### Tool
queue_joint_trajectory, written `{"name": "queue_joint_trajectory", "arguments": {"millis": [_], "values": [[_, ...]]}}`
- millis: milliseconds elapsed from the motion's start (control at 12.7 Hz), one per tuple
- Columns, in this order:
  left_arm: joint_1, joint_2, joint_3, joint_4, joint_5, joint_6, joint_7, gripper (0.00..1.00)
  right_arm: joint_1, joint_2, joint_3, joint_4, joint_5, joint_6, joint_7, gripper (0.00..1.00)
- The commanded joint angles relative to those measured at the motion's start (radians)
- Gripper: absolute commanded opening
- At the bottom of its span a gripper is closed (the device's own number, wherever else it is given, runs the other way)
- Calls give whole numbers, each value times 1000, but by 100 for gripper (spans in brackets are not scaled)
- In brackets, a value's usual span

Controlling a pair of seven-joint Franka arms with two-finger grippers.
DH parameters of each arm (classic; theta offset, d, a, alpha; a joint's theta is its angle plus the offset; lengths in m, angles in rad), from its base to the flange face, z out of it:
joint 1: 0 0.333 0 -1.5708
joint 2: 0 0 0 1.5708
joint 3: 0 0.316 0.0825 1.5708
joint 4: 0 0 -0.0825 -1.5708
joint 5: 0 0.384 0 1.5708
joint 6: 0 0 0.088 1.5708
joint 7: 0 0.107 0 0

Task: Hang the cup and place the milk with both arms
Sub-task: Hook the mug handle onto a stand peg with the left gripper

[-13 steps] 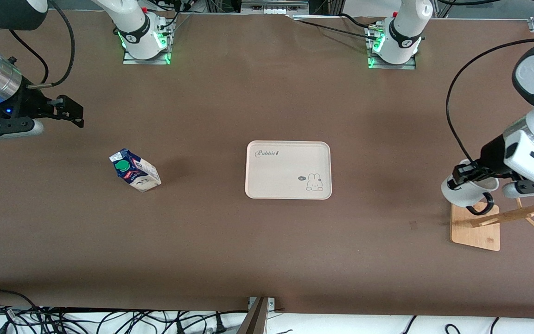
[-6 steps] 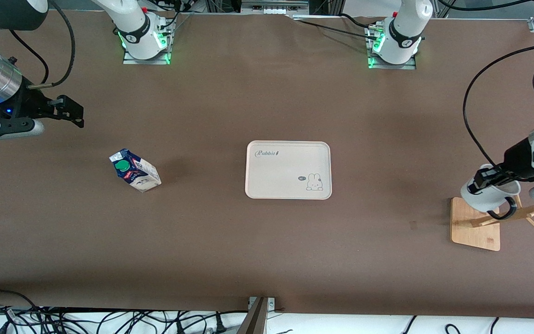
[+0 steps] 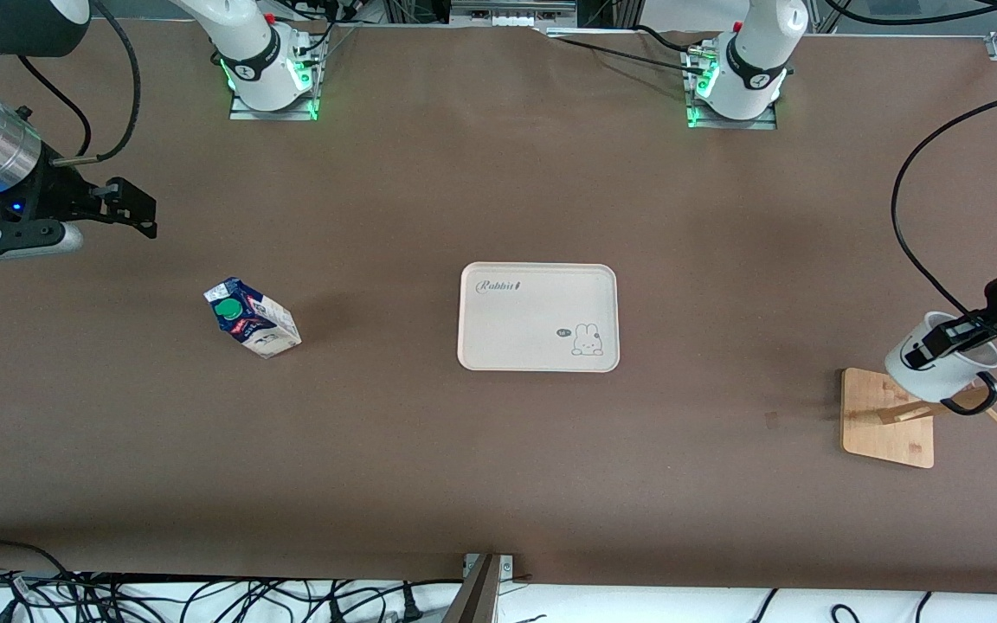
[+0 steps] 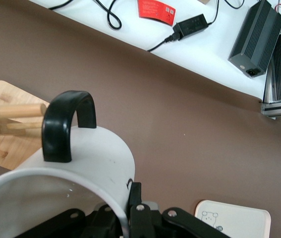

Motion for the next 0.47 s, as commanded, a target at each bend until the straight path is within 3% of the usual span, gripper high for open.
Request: {"name": "queue_joint_trajectory", "arguments": {"millis": [0,394], "values": [[-9,35,17,49,-29,4,23,0,-9,4,4,13,15,-2,11,100],[-8,38,30,46,-80,0,56,0,-10,4,4,14,15,2,11,100]]}}
